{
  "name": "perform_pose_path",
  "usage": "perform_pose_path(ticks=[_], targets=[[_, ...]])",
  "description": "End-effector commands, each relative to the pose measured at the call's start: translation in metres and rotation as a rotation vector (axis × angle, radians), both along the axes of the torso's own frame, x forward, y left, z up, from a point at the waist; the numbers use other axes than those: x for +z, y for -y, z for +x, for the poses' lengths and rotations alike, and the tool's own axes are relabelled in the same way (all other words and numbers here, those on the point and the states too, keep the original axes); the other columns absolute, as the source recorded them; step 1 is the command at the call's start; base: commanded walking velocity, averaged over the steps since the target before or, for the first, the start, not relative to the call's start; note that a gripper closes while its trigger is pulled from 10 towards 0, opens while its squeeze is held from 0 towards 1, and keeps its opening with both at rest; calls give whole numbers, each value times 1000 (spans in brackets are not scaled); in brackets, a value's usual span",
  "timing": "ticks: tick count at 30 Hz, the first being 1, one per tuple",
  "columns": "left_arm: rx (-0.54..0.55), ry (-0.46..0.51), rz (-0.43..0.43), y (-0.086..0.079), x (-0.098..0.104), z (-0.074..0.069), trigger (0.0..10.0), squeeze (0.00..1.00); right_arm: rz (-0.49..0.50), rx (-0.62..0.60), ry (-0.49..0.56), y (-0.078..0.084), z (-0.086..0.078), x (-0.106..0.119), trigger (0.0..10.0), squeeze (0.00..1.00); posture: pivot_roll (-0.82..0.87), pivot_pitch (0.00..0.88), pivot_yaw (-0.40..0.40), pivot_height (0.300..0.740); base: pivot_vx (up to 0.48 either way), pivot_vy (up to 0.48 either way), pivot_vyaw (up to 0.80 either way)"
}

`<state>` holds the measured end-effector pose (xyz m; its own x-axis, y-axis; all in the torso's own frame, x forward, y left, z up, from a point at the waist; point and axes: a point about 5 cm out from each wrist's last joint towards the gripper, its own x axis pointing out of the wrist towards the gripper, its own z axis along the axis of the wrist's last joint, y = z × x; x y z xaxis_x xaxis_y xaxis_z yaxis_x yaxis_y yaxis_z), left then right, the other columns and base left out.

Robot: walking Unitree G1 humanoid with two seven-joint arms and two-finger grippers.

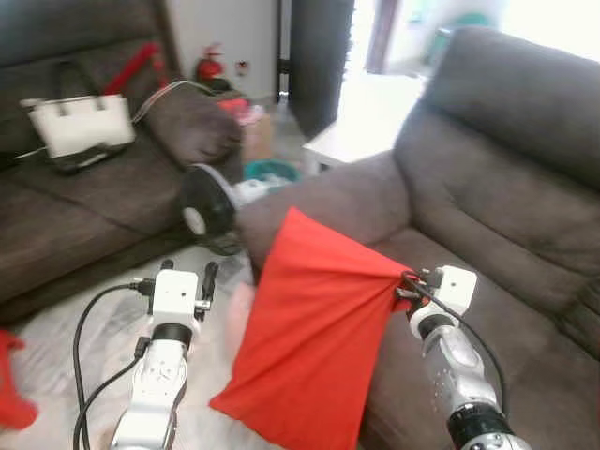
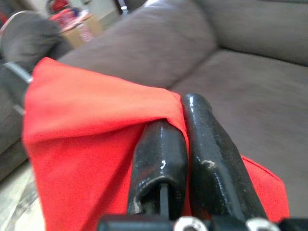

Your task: Move the pillow to the sofa from floor

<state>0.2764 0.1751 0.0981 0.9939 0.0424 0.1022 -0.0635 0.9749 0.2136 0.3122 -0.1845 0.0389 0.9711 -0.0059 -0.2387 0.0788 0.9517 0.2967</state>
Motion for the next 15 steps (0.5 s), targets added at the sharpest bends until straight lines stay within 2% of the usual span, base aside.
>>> perform_pose_path(ticks=[1, 10, 15], targets=[[-25, -4, 12, 6, -2, -1, 10000, 0, -37, -57, 130, 16, 12, 27, 10000, 0, 155, 3, -59, 740, 0, -277, -800], [-27, -1, 14, 6, -1, 0, 10000, 0, -39, -65, 130, 18, 12, 27, 10000, 0, 154, 5, -60, 740, 0, -268, -800], [-27, 1, 13, 7, -1, 0, 10000, 0, -46, -73, 127, 20, 12, 26, 10000, 0, 154, 6, -61, 740, 0, 0, -800]])
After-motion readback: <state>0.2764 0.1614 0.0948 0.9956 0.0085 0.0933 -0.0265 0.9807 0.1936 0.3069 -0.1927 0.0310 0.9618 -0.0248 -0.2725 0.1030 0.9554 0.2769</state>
